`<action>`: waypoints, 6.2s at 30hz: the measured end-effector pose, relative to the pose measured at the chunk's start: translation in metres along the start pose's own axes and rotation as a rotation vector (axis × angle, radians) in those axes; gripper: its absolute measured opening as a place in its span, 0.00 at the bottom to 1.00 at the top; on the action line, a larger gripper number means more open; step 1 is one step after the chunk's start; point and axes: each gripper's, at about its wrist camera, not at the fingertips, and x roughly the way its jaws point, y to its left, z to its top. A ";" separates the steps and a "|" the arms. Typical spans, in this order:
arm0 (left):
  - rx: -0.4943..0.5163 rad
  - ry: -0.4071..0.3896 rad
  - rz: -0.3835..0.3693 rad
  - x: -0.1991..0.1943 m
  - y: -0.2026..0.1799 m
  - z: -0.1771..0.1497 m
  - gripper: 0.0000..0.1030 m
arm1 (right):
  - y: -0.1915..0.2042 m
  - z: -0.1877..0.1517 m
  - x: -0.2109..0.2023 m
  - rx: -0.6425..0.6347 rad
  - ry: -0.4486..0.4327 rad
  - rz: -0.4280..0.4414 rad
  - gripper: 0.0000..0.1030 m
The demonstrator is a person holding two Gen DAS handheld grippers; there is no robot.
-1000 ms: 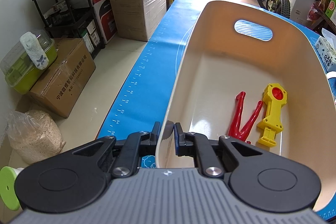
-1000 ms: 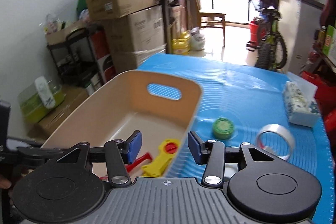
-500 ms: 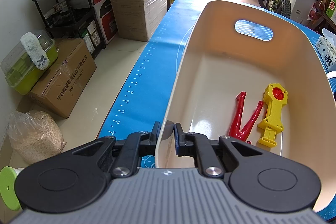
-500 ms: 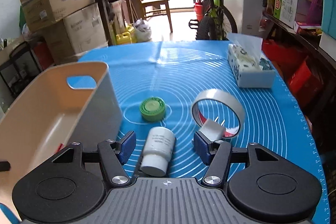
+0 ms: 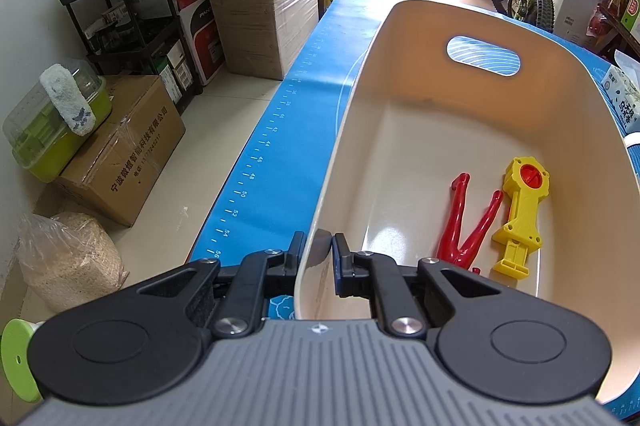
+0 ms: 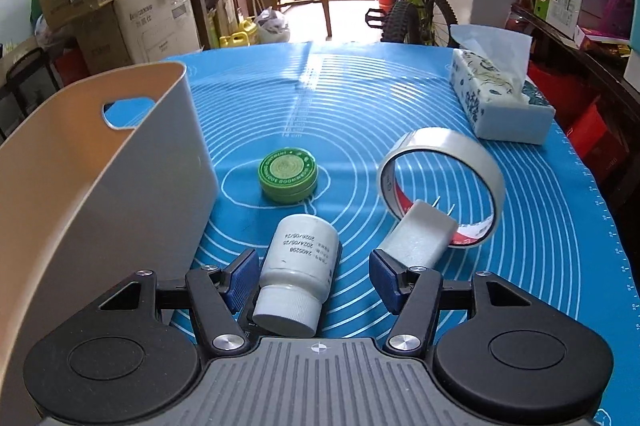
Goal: Organize rigid objects
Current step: 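Grasp the white pill bottle with the right tool, then carry the white pill bottle into the basket with the right tool and release, then grasp the black TV remote on the mat with the right tool, then carry the black remote into the basket with the right tool and release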
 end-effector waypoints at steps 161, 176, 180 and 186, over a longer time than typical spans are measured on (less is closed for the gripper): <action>0.001 -0.007 0.009 0.002 -0.004 -0.002 0.15 | 0.031 -0.048 -0.010 0.042 -0.074 -0.075 0.54; 0.000 -0.007 0.009 0.002 -0.004 -0.002 0.15 | 0.036 -0.049 -0.008 -0.021 -0.082 -0.104 0.52; 0.001 -0.007 0.009 0.002 -0.004 -0.002 0.15 | 0.034 -0.046 -0.017 -0.017 -0.101 -0.096 0.52; 0.001 -0.007 0.009 0.002 -0.004 -0.002 0.15 | 0.029 -0.031 -0.043 0.029 -0.160 -0.077 0.52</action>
